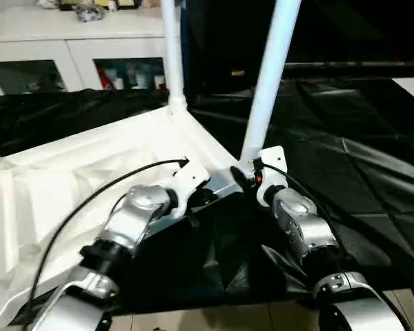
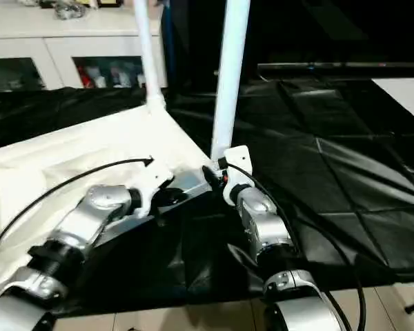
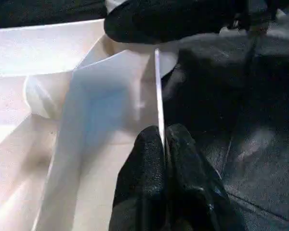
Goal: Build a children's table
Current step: Rotate leg to tighten
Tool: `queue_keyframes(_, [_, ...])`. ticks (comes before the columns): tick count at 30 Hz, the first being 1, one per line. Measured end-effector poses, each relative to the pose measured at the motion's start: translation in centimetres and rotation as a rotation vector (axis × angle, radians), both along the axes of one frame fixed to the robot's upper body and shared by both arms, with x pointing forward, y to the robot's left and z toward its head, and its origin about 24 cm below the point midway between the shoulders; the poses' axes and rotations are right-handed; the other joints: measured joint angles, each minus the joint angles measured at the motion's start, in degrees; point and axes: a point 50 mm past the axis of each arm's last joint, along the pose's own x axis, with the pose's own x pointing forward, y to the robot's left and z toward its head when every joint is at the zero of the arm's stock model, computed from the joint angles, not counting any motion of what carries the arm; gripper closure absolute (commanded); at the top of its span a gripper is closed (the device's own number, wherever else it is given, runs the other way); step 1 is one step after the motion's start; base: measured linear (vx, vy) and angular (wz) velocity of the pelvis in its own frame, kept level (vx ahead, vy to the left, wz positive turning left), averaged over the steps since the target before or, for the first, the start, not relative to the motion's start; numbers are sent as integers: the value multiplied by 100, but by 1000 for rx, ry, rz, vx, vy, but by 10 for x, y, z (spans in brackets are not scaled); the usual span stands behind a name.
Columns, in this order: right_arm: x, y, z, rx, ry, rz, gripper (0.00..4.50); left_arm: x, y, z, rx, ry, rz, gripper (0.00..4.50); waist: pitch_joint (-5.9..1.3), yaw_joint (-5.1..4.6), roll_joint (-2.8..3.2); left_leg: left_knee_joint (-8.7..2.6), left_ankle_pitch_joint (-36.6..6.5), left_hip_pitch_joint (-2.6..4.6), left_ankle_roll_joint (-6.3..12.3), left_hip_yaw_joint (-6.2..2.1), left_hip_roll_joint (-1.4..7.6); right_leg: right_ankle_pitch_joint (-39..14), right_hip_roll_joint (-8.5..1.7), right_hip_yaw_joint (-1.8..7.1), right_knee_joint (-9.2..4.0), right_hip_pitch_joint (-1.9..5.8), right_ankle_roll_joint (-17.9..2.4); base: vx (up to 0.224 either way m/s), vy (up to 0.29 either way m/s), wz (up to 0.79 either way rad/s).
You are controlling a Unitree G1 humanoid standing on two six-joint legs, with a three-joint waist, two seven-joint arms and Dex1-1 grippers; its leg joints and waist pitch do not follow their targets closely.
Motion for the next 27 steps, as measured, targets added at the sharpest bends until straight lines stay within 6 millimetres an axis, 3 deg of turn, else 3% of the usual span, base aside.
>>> queue_keyframes(13, [-30, -33, 20, -86, 28, 528, 57, -22, 27, 3, -12, 86, -220, 450, 2, 238, 4, 2, 8, -30, 31, 6, 7, -31, -1, -7, -2, -19, 3, 0, 0, 0])
queue_keyframes(17, [-33, -37, 22, -119, 48, 573, 57, -23, 27, 3, -9, 96, -237, 450, 2, 289, 3, 5, 5, -24, 18, 8, 7, -24, -2, -5, -2, -13, 2, 0, 0, 0])
queue_keyframes(22, [-33, -39, 23, -133, 57, 581, 124, -24, 28, 3, -7, 101, -248, 450, 2, 323, 3, 5, 6, -23, 16, 7, 9, -25, -1, -6, 2, -14, 5, 0, 0, 0])
queue_keyframes(27, [-33, -40, 23, -143, 57, 578, 154, -24, 28, 3, -7, 103, -252, 450, 2, 324, 3, 5, 6, -24, 16, 8, 9, -25, -1, -6, 1, -14, 6, 0, 0, 0])
